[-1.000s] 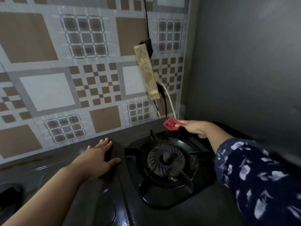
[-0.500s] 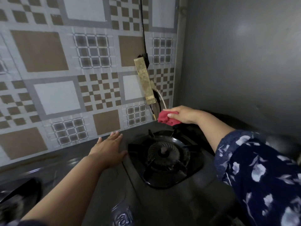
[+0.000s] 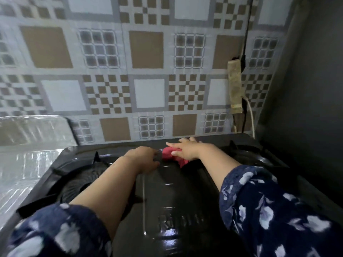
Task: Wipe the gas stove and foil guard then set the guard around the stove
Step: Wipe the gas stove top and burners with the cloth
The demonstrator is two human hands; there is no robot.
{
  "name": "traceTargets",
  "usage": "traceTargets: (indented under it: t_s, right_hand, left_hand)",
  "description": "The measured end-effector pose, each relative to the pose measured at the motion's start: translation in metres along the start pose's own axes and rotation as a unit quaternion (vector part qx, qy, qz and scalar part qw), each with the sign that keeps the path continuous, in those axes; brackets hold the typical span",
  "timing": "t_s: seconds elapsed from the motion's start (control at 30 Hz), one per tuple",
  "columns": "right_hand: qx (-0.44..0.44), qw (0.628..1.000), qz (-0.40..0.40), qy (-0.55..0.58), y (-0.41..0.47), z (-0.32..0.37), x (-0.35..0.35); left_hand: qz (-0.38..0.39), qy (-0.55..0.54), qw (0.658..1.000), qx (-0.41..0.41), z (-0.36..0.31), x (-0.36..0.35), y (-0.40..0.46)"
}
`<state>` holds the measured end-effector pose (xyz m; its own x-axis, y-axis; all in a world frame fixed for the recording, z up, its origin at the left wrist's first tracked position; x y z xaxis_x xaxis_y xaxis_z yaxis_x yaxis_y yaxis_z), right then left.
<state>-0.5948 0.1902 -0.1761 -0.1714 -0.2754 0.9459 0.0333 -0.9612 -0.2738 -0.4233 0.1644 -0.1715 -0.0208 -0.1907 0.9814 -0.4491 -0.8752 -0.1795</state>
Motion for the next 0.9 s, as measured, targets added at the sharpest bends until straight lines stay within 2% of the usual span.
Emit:
traceTargets:
  t_s: [0.23, 0.3, 0.43, 0.6, 0.7, 0.8, 0.9]
  right_hand:
    - [0.007, 1.000, -0.024, 0.008, 0.030, 0.029, -0.024]
    - [0.043, 0.999, -0.012, 0.014, 0.069, 0.061, -0.022]
    - [0.041, 0.999, -0.014, -0.015, 0.083, 0.081, -0.019]
    - [0.115, 0.992, -0.017, -0.048, 0.099, 0.108, -0.021]
    - [0.080, 0.995, -0.020, -0.053, 0.098, 0.089, -0.020]
    - [0.043, 0.998, 0.006, -0.038, 0.095, 0.077, -0.020]
    - [0.074, 0.997, 0.024, -0.028, 0.103, 0.089, -0.019]
  left_hand:
    - [-0.012, 0.025, 0.998, 0.059, 0.045, 0.005, -0.012]
    - [-0.014, 0.020, 0.995, 0.096, 0.082, -0.002, -0.012]
    - [-0.031, -0.008, 0.998, 0.062, 0.084, -0.007, -0.018]
    - [-0.100, -0.057, 0.990, 0.087, 0.098, 0.008, -0.025]
    - [-0.135, -0.038, 0.982, 0.130, 0.114, 0.016, -0.029]
    - [-0.101, -0.015, 0.978, 0.183, 0.140, 0.010, -0.025]
    - [-0.075, -0.027, 0.971, 0.224, 0.160, 0.002, -0.029]
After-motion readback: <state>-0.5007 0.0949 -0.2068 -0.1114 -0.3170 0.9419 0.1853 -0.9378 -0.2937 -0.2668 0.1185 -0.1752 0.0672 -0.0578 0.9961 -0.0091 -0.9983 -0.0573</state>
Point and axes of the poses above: each hand's wrist, its own y-axis towards the middle knuckle, its own x-axis out of the back of the hand, z = x × y, the point moved 2 cm from there along y, towards the middle knuckle, and after that the axes turned 8 degrees about x, right-handed, at the moved point
